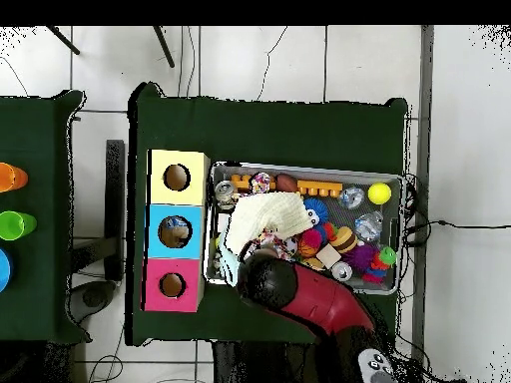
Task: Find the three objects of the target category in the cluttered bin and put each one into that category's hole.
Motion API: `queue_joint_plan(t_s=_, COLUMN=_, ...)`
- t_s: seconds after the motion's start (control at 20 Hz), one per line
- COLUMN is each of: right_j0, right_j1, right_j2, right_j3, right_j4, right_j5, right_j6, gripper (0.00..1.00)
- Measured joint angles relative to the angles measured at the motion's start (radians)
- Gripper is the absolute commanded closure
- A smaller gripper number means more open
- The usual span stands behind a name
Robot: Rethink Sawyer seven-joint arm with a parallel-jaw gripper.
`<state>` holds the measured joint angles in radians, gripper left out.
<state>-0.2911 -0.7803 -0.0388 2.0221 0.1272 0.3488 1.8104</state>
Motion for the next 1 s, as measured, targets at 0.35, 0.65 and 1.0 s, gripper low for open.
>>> queue_joint_plan(t_s=0.35, right_j0=0.002, right_j1=-0.058, right_j2=-0.013, right_j3=-0.005, right_j4=0.000, right_j5=0.123, right_j6=0.000, gripper=0.00)
queue_joint_plan(t_s=0.65, right_j0=0.000, right_j1=-0.069, right_j2=-0.013, right_j3=-0.011, right_j4=0.000, right_j5=0.129, right_j6=0.000, gripper=0.00)
queue_joint_plan(t_s=1.0, right_j0=-0.012, right_j1=-0.060, right_j2=-0.013, right_j3=-0.018, right_j4=0.000, right_j5=0.129, right_j6=0.000, gripper=0.00)
